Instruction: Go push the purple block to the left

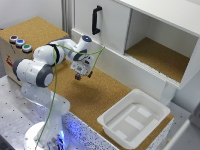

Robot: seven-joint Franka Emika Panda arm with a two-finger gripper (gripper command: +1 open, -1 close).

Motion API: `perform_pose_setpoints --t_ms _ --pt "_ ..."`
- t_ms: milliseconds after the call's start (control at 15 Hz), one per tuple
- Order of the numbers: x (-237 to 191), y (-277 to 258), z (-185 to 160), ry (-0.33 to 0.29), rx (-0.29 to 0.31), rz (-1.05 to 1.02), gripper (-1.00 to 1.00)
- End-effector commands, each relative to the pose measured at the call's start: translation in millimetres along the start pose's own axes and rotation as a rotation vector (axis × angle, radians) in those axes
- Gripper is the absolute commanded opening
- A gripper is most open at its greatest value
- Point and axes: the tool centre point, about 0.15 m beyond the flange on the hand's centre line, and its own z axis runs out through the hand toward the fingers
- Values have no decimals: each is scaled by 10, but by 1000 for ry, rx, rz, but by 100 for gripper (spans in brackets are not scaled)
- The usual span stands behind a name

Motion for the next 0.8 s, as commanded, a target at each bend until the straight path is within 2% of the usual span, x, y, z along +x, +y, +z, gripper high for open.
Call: perform_pose_setpoints --t_ms 0,200,267,400,467,600,667,733 --pt "37 -40 -40 -48 -55 5 100" --pt "37 -40 -40 -48 -55 5 100" --pt "-1 0 0 0 0 0 100" --pt "70 -118 19 -55 -101 -4 100" --pt "109 -201 39 -74 -210 -3 100" --pt "173 -219 135 -83 -237 17 100" --pt "208 -244 227 -91 -303 3 100" --pt "228 -239 306 -87 -319 -4 100"
